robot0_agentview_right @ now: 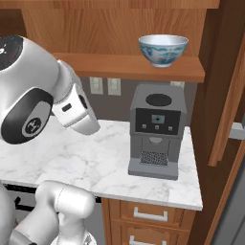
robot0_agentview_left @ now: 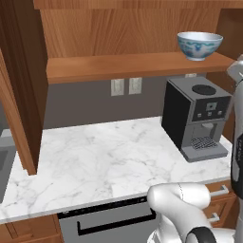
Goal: Move the bowls from the cabinet to the plates on the dining table.
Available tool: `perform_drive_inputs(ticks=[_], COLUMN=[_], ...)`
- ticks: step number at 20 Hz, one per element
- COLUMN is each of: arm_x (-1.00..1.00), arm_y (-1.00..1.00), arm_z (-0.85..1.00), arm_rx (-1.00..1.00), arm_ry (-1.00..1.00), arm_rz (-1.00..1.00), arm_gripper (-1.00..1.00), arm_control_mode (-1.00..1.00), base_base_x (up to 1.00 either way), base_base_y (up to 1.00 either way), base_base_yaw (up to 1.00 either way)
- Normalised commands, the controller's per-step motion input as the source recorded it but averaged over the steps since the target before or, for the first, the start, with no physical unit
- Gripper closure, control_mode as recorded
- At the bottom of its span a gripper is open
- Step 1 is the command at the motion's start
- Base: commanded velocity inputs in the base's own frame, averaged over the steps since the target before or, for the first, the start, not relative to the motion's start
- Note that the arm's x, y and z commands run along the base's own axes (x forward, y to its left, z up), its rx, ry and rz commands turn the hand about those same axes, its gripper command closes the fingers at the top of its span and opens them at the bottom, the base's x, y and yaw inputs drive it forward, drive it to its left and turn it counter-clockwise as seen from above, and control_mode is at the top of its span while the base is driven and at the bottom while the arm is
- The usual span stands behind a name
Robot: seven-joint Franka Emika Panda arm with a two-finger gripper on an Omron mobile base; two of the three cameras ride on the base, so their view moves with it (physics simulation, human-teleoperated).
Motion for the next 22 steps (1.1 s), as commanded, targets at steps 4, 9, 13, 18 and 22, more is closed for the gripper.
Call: perform_drive_inputs(ticks=[4, 9, 13, 18, 22], arm_x=[0.06, 0.16, 0.24, 0.17, 0.08], arm_y=[-0.36, -0.29, -0.18, -0.04, 0.0], arm_z=[0.44, 0.42, 0.31, 0.08, 0.0], arm_rx=[0.08, 0.1, 0.09, 0.03, 0.0], arm_ry=[-0.06, -0.04, -0.04, 0.0, 0.0], arm_rz=[-0.12, -0.08, -0.03, 0.0, 0.0], arm_gripper=[-1.0, -1.0, -1.0, -1.0, -1.0], arm_control_mode=[-1.0, -1.0, -1.0, -1.0, -1.0], base_base_x=[0.0, 0.0, 0.0, 0.0, 0.0], base_base_y=[0.0, 0.0, 0.0, 0.0, 0.0], base_base_yaw=[0.0, 0.0, 0.0, 0.0, 0.0])
